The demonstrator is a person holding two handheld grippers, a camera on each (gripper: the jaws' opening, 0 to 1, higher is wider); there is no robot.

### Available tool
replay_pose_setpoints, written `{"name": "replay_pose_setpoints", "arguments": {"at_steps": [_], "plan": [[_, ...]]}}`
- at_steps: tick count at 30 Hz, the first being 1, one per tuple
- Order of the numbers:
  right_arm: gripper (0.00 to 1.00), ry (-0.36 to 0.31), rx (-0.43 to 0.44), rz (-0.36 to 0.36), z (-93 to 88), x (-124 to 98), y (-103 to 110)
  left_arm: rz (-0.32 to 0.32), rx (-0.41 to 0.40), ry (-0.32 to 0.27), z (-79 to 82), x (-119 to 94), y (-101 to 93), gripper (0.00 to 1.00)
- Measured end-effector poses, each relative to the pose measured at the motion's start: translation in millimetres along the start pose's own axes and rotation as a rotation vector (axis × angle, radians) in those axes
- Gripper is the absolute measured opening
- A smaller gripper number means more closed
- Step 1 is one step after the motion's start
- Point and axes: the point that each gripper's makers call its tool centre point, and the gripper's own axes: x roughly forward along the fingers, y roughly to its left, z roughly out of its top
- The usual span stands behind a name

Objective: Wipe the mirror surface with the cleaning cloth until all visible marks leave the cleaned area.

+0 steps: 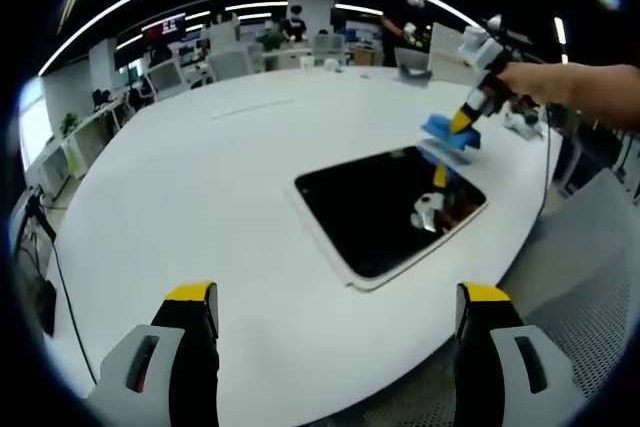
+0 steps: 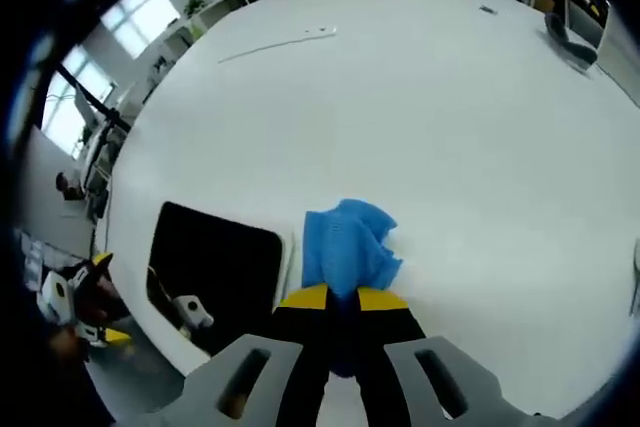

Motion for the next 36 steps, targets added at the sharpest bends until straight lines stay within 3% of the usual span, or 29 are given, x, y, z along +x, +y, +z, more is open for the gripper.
{"name": "replay_pose_setpoints", "arguments": {"at_steps": [5,10,13,18,20,27,29,31,32,34,36], "plan": [[0.04,0.034,0.003,0.005,-9.2,7,0,0.002,0.001,0.002,-0.4,0,0.4,0.99],[0.05,0.045,-0.019,-0.033,-19.0,14,-7,0.006,-0.003,0.001,-0.4,0,1.1,0.99],[0.07,0.054,-0.081,-0.043,-25.7,20,-8,0.010,-0.005,0.000,-0.2,-1,1.9,0.99],[0.07,0.009,-0.190,-0.088,-21.4,20,-5,0.013,-0.008,-0.001,0.0,-1,2.6,0.99],[0.08,0.001,-0.149,-0.093,-21.3,20,-6,0.013,-0.005,0.000,-0.2,-1,2.4,0.99],[0.08,-0.012,-0.139,-0.079,-20.8,20,-7,0.014,0.008,0.018,-3.3,0,2.1,0.99],[0.08,-0.015,-0.143,-0.065,-21.0,19,-7,0.032,0.040,0.010,-0.7,-2,4.5,0.91],[0.12,-0.025,-0.148,-0.033,-21.7,19,-3,0.037,0.054,0.010,-0.2,-1,3.9,0.90],[0.16,-0.036,-0.142,-0.015,-21.3,17,0,0.036,0.050,0.007,0.4,-1,4.0,0.94],[0.32,-0.069,-0.160,-0.015,-17.7,14,1,0.041,0.004,-0.036,7.3,-2,6.5,0.99],[0.41,-0.126,-0.203,0.016,-11.3,4,9,0.034,-0.008,-0.024,5.3,-2,6.3,0.99]]}}
